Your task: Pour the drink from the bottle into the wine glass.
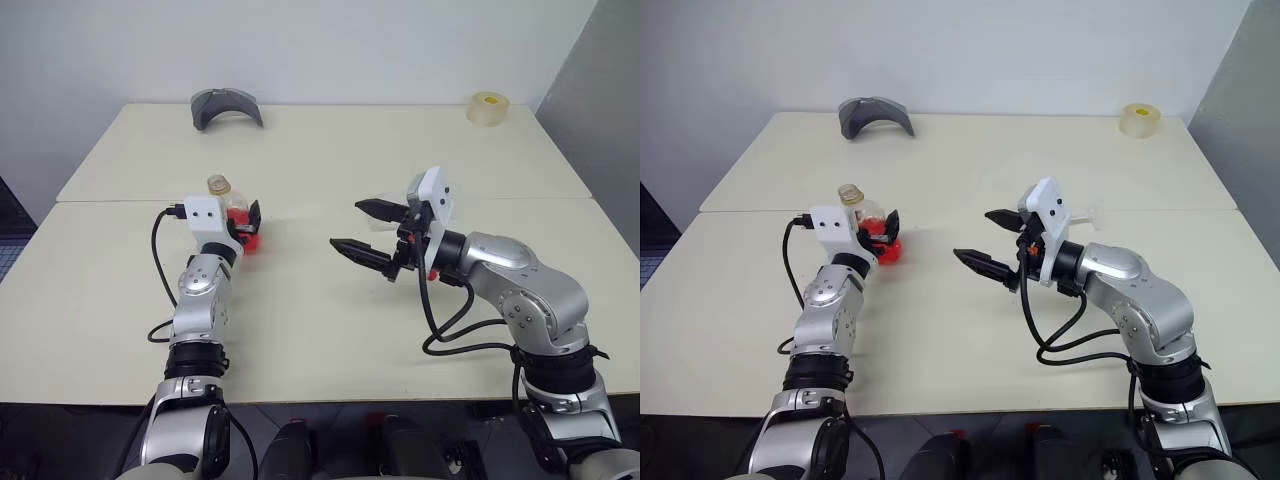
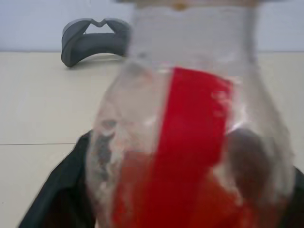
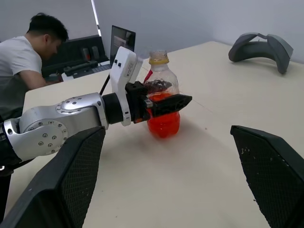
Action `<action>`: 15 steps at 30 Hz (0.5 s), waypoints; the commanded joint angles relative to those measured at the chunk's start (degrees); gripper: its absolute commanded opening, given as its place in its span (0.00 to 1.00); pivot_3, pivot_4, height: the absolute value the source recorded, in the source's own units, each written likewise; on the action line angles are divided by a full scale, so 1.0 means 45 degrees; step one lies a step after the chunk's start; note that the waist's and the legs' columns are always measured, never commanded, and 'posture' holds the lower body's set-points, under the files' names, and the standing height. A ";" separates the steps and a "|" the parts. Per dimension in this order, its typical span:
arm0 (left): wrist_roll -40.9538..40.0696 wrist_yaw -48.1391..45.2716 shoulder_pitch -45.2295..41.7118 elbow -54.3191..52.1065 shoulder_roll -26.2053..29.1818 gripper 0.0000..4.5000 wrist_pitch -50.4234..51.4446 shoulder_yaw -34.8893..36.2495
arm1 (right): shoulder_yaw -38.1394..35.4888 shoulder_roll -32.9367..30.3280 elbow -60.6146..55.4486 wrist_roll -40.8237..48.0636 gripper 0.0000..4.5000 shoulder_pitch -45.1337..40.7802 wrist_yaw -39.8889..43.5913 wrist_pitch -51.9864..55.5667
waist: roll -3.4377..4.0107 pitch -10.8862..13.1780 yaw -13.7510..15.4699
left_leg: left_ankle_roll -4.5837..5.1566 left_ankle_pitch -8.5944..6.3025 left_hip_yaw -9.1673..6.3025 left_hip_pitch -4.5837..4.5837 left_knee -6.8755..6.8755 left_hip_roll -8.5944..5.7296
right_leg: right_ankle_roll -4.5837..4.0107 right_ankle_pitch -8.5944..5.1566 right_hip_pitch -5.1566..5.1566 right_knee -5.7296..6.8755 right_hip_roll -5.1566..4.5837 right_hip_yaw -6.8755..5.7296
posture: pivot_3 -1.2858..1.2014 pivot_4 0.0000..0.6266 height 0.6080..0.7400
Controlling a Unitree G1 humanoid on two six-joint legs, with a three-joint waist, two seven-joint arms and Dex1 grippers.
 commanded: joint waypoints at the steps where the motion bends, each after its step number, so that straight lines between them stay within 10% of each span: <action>1: -0.0097 -0.0043 0.0093 -0.0776 0.0012 1.00 -0.0087 -0.0059 | -0.0163 0.0012 -0.0183 -0.0025 1.00 -0.0269 -0.0065 -0.0342 | 0.0000 0.0000 0.0001 | 0.0000 0.0000 0.0000 0.0000 0.0000 0.0000 | 0.0000 0.0000 0.0000 0.0000 0.0000 0.0000 | 0.52 0.24 1.00; 15: -0.0888 0.0738 0.4423 -0.7874 -0.0054 1.00 0.3967 0.0543 | -0.0292 0.0021 -0.0692 0.0287 1.00 0.0274 -0.0335 -0.0253 | 0.0000 -0.0001 -0.0012 | 0.0015 -0.0008 -0.0009 0.0006 -0.0003 0.0006 | 0.0000 0.0000 0.0007 0.0002 0.0002 0.0000 | 0.52 0.24 1.00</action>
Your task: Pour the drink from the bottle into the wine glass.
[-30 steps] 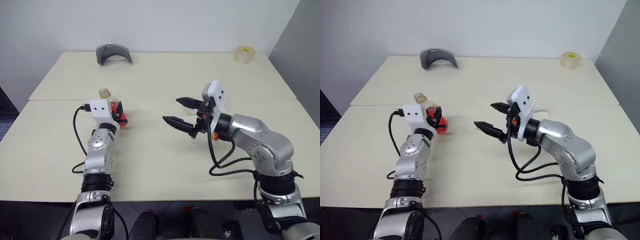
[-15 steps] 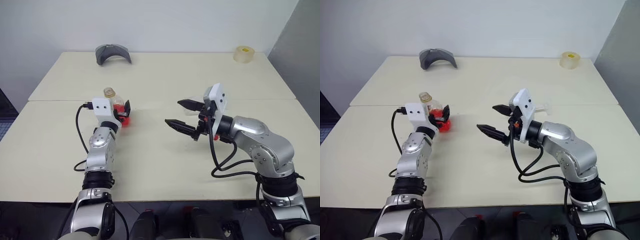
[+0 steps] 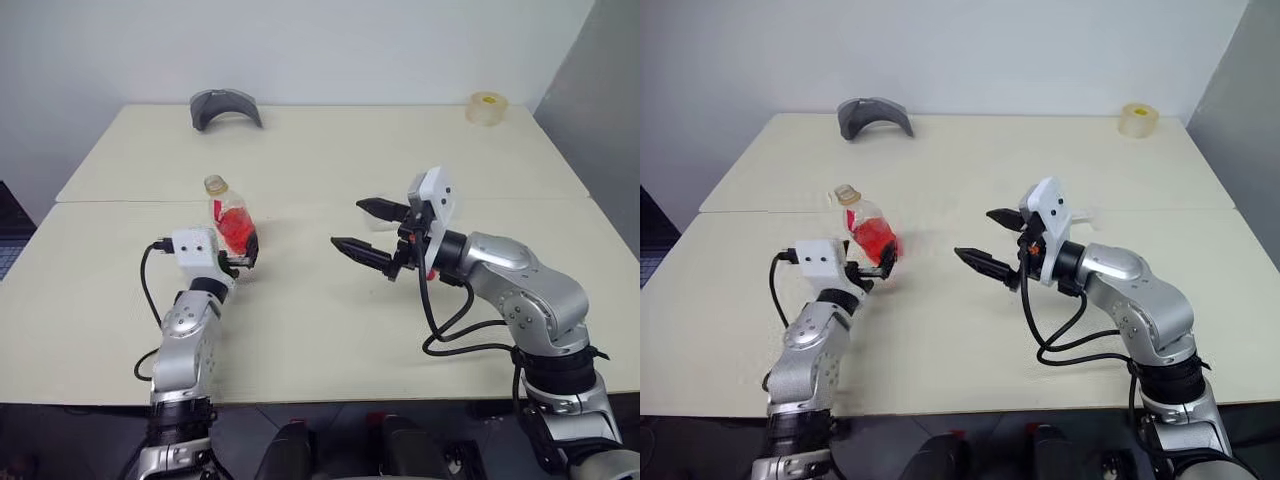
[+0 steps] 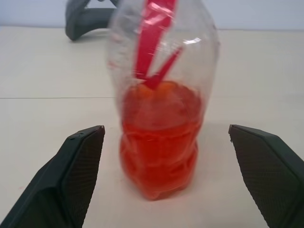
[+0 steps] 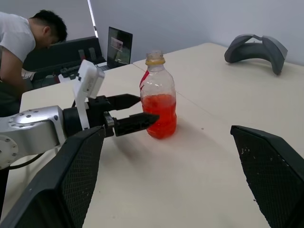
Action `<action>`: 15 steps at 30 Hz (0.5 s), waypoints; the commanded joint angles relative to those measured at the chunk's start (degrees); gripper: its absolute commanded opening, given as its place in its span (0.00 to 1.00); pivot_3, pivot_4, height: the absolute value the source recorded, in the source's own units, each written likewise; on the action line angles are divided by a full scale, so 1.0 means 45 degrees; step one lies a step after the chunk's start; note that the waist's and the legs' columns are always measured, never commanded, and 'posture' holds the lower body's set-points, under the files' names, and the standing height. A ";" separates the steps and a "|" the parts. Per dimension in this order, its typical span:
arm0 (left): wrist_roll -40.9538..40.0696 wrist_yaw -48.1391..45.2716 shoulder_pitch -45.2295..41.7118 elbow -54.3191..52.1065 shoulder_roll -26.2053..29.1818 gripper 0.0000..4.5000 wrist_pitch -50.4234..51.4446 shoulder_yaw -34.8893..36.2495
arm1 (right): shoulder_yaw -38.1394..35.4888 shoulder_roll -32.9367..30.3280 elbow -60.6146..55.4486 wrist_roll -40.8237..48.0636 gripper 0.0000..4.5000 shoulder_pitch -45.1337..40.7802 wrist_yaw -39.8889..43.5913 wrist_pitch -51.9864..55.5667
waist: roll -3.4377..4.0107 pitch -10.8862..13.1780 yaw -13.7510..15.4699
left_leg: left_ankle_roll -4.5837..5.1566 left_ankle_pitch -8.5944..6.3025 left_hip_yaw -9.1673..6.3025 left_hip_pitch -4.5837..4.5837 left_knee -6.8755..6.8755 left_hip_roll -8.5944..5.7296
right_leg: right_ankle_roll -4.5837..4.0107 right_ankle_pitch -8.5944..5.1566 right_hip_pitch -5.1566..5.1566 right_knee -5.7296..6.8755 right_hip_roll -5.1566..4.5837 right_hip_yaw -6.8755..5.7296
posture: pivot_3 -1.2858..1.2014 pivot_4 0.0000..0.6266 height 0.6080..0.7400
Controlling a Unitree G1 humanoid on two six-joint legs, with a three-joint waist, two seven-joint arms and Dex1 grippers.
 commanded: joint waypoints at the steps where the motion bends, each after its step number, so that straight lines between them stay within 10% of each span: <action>1: -0.0268 0.0224 0.0376 -0.1484 0.0192 1.00 0.0632 0.0357 | -0.0292 0.0047 -0.0524 0.0223 1.00 0.0108 -0.0126 -0.0156 | 0.0000 0.0000 0.0008 | -0.0001 0.0000 0.0002 0.0001 0.0000 -0.0001 | 0.0000 0.0000 0.0002 -0.0002 0.0000 0.0002 | 0.52 0.24 1.00; 9: -0.1529 -0.0737 0.1722 -0.4527 0.0614 1.00 0.3163 -0.0407 | -0.0435 -0.0779 -0.0554 -0.0473 1.00 0.0410 -0.0289 -0.0483 | 0.0000 0.0000 0.0029 | 0.0000 0.0000 0.0004 -0.0001 -0.0002 -0.0002 | 0.0000 0.0000 0.0004 -0.0009 0.0000 0.0004 | 0.52 0.24 1.00; 15: -0.3279 -0.3513 0.1454 -0.6065 0.2415 1.00 0.4709 -0.1680 | 0.0231 -0.3890 0.1855 -0.4656 1.00 0.1003 -0.0452 -0.3608 | -0.0001 0.0000 0.0134 | 0.0001 -0.0001 0.0005 0.0016 -0.0001 -0.0008 | 0.0003 -0.0002 0.0032 -0.0024 0.0000 -0.0001 | 0.52 0.24 1.00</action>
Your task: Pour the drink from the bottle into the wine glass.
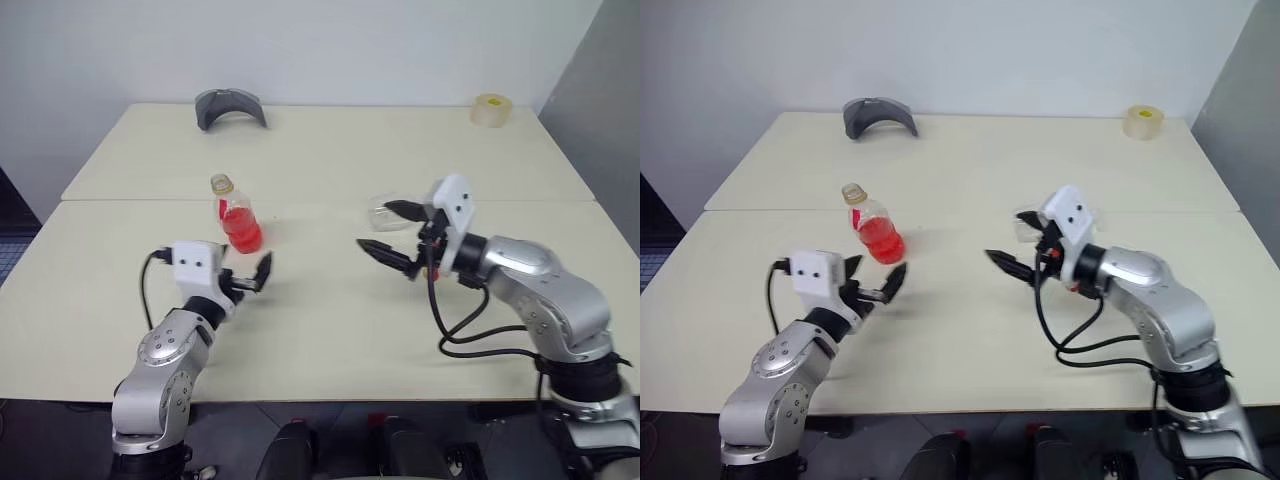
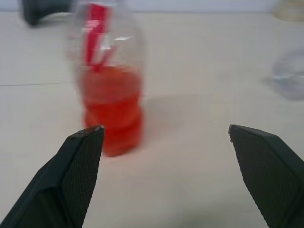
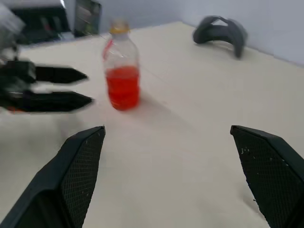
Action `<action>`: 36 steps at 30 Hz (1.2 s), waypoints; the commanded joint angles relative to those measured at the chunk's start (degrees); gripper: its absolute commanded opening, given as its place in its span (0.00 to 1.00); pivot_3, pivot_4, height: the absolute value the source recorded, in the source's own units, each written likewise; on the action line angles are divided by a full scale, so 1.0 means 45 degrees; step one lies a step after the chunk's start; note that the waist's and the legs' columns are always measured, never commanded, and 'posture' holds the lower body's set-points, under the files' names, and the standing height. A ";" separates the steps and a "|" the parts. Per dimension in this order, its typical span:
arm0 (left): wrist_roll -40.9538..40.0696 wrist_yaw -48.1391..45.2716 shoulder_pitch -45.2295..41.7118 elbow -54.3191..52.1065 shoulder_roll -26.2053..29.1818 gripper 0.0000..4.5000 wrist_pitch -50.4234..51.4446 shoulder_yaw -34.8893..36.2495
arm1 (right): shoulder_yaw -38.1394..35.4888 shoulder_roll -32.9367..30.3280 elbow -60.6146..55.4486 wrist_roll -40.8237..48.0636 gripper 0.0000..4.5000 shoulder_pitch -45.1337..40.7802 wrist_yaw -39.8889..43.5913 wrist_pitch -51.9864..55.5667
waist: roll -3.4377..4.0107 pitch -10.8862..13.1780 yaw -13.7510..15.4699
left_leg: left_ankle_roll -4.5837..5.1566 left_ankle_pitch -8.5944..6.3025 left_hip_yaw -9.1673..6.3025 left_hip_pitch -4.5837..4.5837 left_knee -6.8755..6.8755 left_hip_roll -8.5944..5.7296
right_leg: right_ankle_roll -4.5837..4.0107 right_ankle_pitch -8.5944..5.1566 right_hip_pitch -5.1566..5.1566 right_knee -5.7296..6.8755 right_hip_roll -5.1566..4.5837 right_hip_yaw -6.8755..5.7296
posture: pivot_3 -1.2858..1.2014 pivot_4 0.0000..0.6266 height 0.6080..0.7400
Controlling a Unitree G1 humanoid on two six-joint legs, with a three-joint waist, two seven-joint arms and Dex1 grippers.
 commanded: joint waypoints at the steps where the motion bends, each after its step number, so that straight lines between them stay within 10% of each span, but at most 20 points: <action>1: -0.0979 -0.1584 -0.0648 -0.0837 0.0905 1.00 0.0330 -0.0484 | 0.0178 -0.1021 0.1911 -0.2746 1.00 0.0049 -0.0586 -0.2480 | 0.0000 0.0000 -0.0005 | -0.0002 0.0002 0.0014 0.0006 -0.0002 0.0000 | 0.0000 0.0000 0.0002 0.0003 0.0002 0.0011 | 0.52 0.24 1.00; 11: -0.0560 -0.3334 -0.2491 0.0653 0.1283 1.00 -0.0800 -0.2132 | 0.2864 -0.1537 0.8718 -0.9629 1.00 -0.2464 -0.3408 -0.9384 | 0.0004 0.0003 -0.0198 | -0.0053 0.0030 0.0101 0.0036 -0.0022 0.0050 | -0.0007 -0.0004 -0.0005 0.0011 0.0026 0.0051 | 0.52 0.24 1.00; 36: 0.0195 -0.1523 -0.2547 0.0691 0.0015 1.00 -0.0612 -0.2219 | 0.4795 0.1612 1.8862 -1.3049 1.00 -0.7345 -0.5474 -1.1726 | 0.0004 0.0002 -0.0193 | -0.0055 0.0032 0.0112 0.0032 -0.0009 0.0045 | -0.0008 -0.0002 -0.0004 0.0017 0.0016 0.0062 | 0.52 0.24 1.00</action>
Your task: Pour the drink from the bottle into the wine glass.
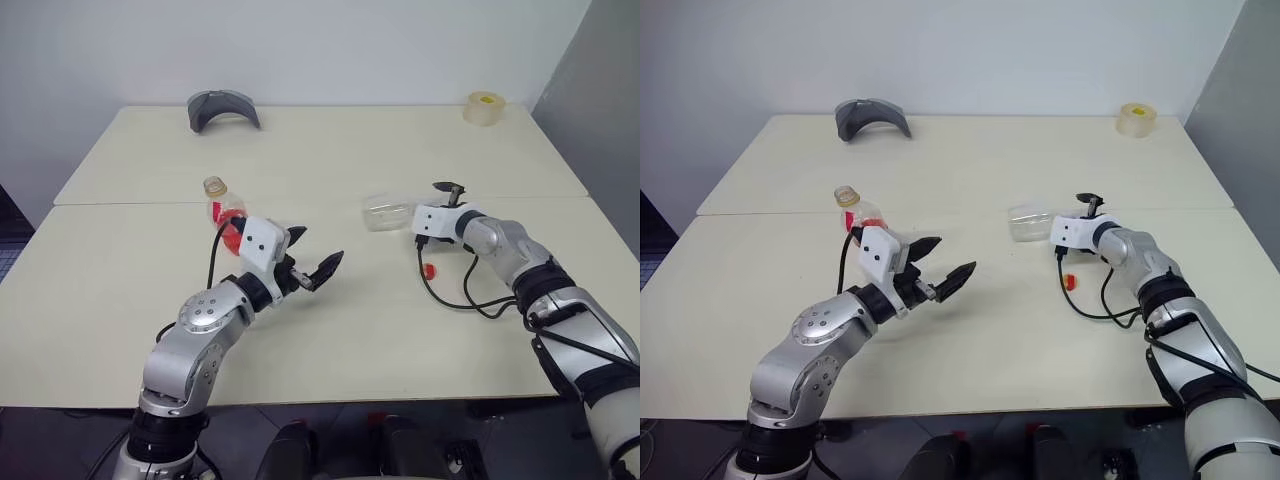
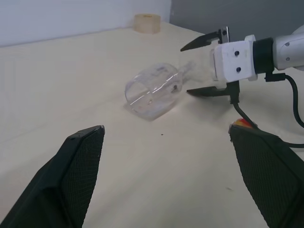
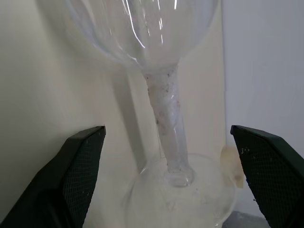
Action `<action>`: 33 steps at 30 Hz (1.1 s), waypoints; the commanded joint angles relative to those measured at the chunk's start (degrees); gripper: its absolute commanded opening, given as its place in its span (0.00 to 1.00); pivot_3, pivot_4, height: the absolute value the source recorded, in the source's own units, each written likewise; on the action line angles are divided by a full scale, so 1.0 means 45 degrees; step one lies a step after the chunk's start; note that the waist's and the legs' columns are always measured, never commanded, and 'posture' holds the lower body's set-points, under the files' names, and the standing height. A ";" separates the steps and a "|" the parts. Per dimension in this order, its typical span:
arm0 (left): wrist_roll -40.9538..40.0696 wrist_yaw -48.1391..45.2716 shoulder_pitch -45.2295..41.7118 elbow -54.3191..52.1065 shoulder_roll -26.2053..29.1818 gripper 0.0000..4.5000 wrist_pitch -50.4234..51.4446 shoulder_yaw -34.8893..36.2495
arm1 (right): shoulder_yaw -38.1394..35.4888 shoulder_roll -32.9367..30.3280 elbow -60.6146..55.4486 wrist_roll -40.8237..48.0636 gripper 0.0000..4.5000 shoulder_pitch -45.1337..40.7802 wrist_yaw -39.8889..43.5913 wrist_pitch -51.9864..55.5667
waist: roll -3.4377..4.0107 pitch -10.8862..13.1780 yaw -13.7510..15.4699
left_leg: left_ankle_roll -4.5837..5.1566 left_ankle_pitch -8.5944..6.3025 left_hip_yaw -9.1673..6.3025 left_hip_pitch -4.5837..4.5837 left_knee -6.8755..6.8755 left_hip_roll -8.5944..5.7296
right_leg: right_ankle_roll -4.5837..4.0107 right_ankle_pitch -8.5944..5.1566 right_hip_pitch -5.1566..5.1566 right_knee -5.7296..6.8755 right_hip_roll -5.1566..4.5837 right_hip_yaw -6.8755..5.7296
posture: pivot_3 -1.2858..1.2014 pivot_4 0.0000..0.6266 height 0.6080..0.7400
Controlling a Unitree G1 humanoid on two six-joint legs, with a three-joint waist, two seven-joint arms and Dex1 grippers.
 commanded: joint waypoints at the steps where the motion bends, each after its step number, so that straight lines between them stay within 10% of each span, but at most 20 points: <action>1: 0.0039 0.0124 -0.0176 -0.0252 -0.0028 1.00 -0.0039 0.0046 | 0.0202 0.0158 0.0700 -0.0314 1.00 -0.0610 -0.0441 -0.0025 | 0.0000 0.0000 -0.0002 | 0.0000 0.0000 0.0000 0.0001 0.0000 0.0000 | 0.0000 0.0000 0.0000 0.0002 0.0000 0.0001 | 0.52 0.24 1.00; 8: -0.0019 0.0347 -0.0187 -0.0406 -0.0137 1.00 0.0093 0.0015 | 0.1063 0.0486 0.1623 -0.1342 0.92 -0.1504 -0.1224 -0.0085 | 0.0001 0.0000 -0.0006 | -0.0002 0.0001 0.0001 0.0003 -0.0001 0.0000 | 0.0000 0.0000 -0.0001 0.0005 0.0001 0.0003 | 0.52 0.24 1.00; 20: 0.0051 0.0504 -0.0521 -0.0106 -0.0465 1.00 0.0036 -0.0040 | 0.1736 0.0400 0.2387 -0.2086 0.02 -0.2310 -0.1825 -0.0079 | 0.0005 0.0002 -0.0007 | -0.0002 0.0001 0.0004 -0.0001 0.0000 -0.0002 | 0.0000 0.0000 -0.0004 0.0002 -0.0001 0.0005 | 0.52 0.24 1.00; 28: 0.0047 0.0486 0.0298 -0.0384 -0.0192 1.00 0.0118 0.0326 | 0.1464 0.0404 0.1898 -0.2006 0.01 -0.2633 -0.3086 -0.0688 | 0.0006 0.0003 -0.0031 | -0.0003 0.0001 0.0009 -0.0004 -0.0004 -0.0001 | -0.0001 0.0000 -0.0015 0.0006 0.0000 0.0012 | 0.52 0.24 1.00; 33: -0.0778 0.1683 0.2267 -0.1707 -0.0590 1.00 0.1070 0.2067 | -0.2009 0.2238 0.0290 0.2754 0.01 -0.2022 -0.0762 -0.2133 | 0.0009 0.0005 -0.0316 | -0.0001 0.0001 0.0013 -0.0002 -0.0010 0.0011 | -0.0001 0.0000 -0.0023 0.0007 0.0007 0.0022 | 0.52 0.24 1.00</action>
